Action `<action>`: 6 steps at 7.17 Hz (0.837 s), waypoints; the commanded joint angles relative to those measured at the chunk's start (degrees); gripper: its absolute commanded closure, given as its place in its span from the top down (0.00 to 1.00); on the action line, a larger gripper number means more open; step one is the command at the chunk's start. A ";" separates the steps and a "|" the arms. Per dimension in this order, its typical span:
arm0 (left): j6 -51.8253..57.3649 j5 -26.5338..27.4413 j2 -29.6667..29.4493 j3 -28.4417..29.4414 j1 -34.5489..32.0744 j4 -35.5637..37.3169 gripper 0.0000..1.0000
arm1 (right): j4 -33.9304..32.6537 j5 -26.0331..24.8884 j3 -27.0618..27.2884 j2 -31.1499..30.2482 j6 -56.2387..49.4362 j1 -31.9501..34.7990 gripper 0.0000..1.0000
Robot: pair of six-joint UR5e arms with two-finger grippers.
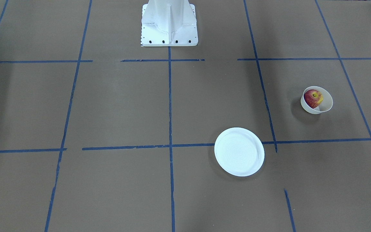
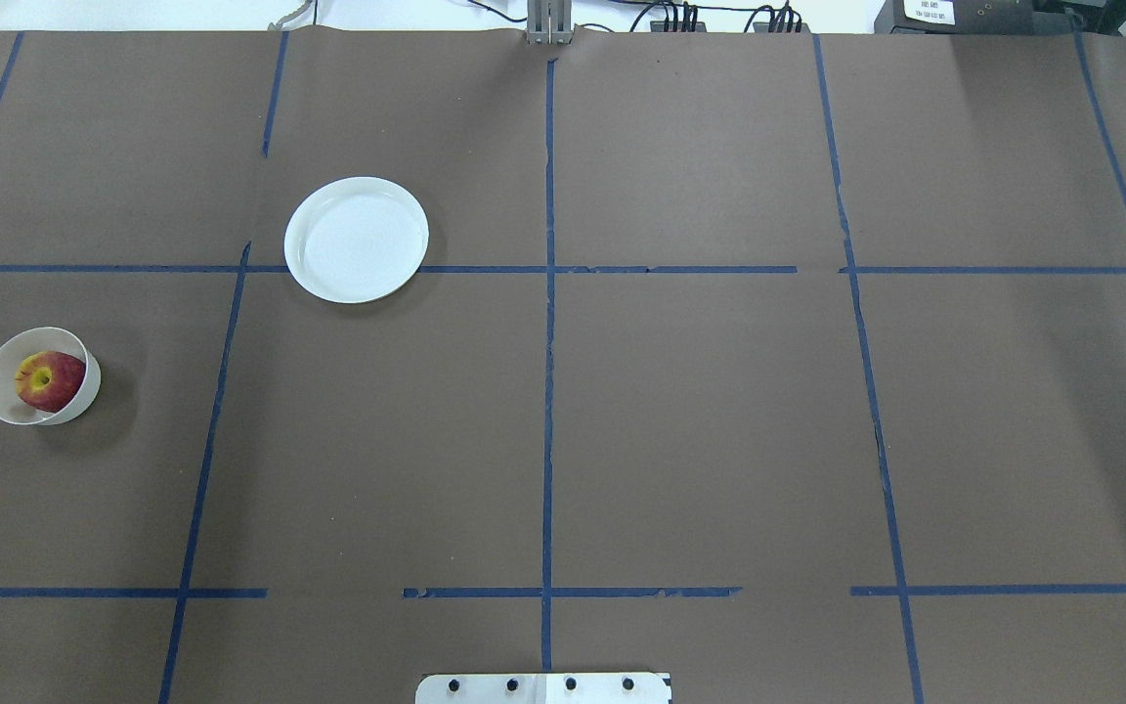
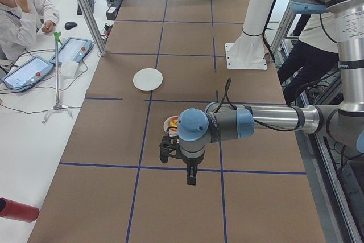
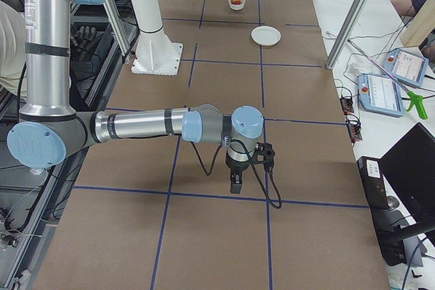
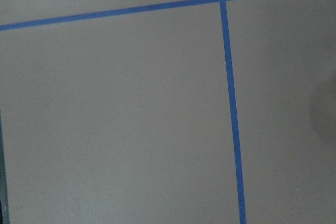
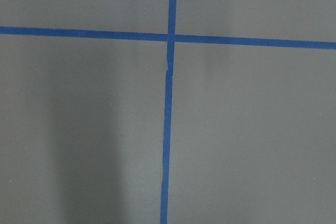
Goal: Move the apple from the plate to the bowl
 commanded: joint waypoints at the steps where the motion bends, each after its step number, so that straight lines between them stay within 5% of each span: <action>1: 0.20 -0.74 0.27 -0.07 -0.02 0.61 1.00 | 0.00 0.00 -0.01 0.00 0.00 0.00 1.00; 6: 0.03 -0.91 0.27 0.19 0.07 0.08 1.00 | 0.00 0.00 -0.01 0.00 0.00 0.00 1.00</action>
